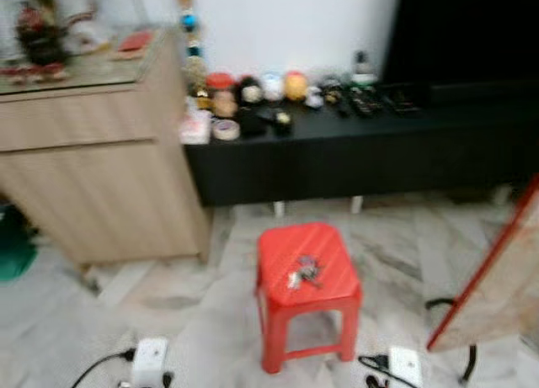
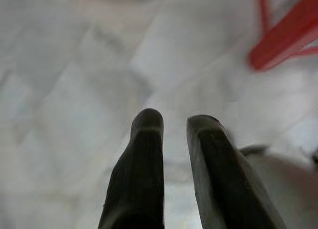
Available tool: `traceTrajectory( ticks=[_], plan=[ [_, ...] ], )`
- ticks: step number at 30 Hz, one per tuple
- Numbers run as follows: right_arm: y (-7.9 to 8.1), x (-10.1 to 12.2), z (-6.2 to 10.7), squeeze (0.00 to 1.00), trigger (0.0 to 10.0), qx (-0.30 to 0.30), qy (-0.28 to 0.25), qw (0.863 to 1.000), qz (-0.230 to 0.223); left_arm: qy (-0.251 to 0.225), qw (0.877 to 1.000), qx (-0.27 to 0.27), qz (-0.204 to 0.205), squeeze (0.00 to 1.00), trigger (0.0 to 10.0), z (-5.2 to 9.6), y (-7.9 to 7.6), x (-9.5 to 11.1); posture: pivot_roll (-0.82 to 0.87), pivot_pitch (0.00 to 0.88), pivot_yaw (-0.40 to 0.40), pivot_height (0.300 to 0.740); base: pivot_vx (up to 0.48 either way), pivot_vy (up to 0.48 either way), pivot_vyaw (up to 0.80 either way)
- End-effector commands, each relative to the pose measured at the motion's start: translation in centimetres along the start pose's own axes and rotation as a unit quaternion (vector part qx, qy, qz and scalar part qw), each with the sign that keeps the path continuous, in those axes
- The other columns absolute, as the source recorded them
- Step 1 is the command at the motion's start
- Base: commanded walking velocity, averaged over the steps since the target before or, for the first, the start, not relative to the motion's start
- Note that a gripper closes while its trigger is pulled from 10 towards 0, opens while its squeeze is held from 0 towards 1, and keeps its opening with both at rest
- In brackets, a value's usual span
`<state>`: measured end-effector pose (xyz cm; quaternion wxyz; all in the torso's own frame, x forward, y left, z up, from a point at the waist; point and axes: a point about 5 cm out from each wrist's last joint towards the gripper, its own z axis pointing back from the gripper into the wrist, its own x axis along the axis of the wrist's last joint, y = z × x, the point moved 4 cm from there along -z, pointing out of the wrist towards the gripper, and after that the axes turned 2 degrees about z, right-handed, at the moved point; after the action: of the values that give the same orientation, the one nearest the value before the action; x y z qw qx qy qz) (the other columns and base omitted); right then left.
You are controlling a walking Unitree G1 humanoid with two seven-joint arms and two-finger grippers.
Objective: Hang keys on a hook
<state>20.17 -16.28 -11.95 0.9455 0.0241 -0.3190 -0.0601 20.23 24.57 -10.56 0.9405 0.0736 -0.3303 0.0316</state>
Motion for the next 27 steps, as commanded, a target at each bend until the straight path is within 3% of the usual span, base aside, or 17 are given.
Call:
traceTrajectory(
  ticks=[1,14,27],
  plan=[
    [-1.15,-0.26,0.15,0.0,10.0,-0.014,0.004,1.0,0.0,-0.005,1.0,-0.006,0.004,0.0,10.0,-0.14,-0.76,0.4,-0.05,0.0,0.057,0.74,0.0,0.0,0.0],
    [-0.96,-0.09,0.11,0.0,10.0,-0.013,0.001,1.0,-0.001,-0.009,1.0,-0.013,0.007,0.0,10.0,-0.19,-0.92,0.69,-0.05,0.0,0.059,0.74,0.0,0.0,0.0],
    [-1.09,-0.4,0.16,0.0,10.0,-0.014,0.006,1.0,-0.003,-0.009,1.0,-0.016,0.009,0.0,10.0,-0.21,-0.99,0.79,-0.05,0.0,0.059,0.74,0.287,0.0,0.0]
  ],
)
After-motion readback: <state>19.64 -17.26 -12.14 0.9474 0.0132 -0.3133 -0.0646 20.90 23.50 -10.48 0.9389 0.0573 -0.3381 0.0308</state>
